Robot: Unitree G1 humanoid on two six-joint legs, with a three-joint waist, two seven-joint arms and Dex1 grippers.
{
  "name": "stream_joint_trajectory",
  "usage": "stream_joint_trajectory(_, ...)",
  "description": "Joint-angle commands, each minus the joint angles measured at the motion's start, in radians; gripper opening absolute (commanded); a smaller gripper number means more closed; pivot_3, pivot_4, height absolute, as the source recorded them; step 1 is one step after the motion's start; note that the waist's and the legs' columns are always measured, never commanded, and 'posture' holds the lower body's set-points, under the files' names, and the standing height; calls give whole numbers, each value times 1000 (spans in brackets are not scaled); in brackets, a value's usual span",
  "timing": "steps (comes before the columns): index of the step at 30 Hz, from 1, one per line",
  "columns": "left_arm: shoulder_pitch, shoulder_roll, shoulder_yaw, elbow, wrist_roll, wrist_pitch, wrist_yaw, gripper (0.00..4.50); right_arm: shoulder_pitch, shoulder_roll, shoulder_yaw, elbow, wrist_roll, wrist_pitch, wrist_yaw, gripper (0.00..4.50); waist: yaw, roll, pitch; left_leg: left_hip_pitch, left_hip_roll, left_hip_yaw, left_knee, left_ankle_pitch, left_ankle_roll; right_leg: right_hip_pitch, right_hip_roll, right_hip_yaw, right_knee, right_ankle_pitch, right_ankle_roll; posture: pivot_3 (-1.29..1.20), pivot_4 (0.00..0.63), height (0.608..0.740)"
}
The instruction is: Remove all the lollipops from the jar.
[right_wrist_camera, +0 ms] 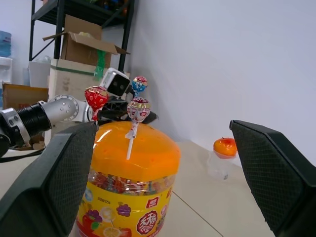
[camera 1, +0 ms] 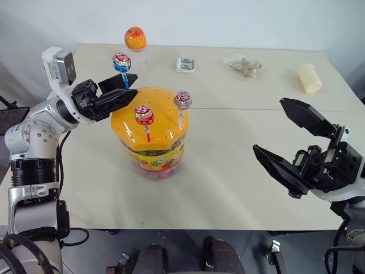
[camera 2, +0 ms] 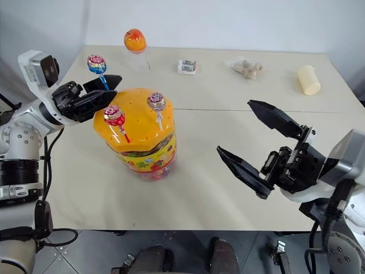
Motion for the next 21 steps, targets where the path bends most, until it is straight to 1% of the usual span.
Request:
stream_joint_trajectory(1, -33, 8, 17, 19, 12, 1, -44, 2260, 8, 6, -9, -38, -9, -31, -9, 4500, 5, 0, 0, 0, 0, 0, 0, 0, 0, 0, 0, 0, 0, 0, 0, 0, 150, 740)
stream_joint_trajectory(8, -50, -1, 37, 14, -23, 65, -96, 128, 8, 5, -9, -21, -8, -36, -6, 4500, 7, 0, 0, -1, 0, 0, 1, 0, 0, 0, 0, 0, 0, 0, 0, 0, 150, 740)
stream_joint_trajectory(10, -58, -18, 66, 12, -41, 73, -71, 59, -3, 8, 2, -18, -1, -34, -6, 4500, 7, 0, 0, 0, 0, 0, 1, 0, 0, 0, 0, 0, 0, 0, 0, 0, 150, 740)
stream_joint_trajectory(13, -88, -59, 144, 35, -94, 107, 21, 59, -33, 10, 25, -6, 12, -29, -3, 4500, 7, 0, 0, -1, 0, 0, 1, 0, 0, 0, 0, 0, 0, 0, 0, 0, 150, 740)
stream_joint_trajectory(15, -134, -81, 244, 76, -165, 128, 135, 59, -88, 0, 68, 17, 11, -21, 31, 4500, 6, 0, 0, -1, 0, -1, 1, 0, 0, 0, 0, 0, 0, 0, 0, 0, 150, 740)
stream_joint_trajectory(17, -162, -80, 317, 100, -192, 120, 223, 59, -136, -13, 109, 37, 8, -12, 70, 4500, 3, -1, 1, -1, 0, -1, 2, 0, 0, 0, 0, 0, 0, 0, 0, 0, 150, 740)
stream_joint_trajectory(18, -165, -73, 340, 102, -193, 114, 252, 59, -151, -17, 121, 46, 12, -5, 85, 4500, 2, -1, 1, 0, 0, -1, 2, 0, 0, 0, 0, 0, 0, 0, 0, 0, 150, 740)
stream_joint_trajectory(19, -153, -50, 347, 100, -157, 89, 284, 59, -166, -38, 139, 67, 12, 5, 134, 4500, 1, -1, 1, 0, 1, -1, 1, 0, 0, 0, 0, 0, 1, 0, 0, 0, 150, 740)
stream_joint_trajectory(21, -54, 62, 312, 67, -16, 33, 305, 59, -187, -93, 172, 128, 9, 27, 272, 4500, -11, -1, 1, 1, 0, -1, -1, 0, 0, 0, 0, 0, 1, 0, 0, 0, 150, 740)
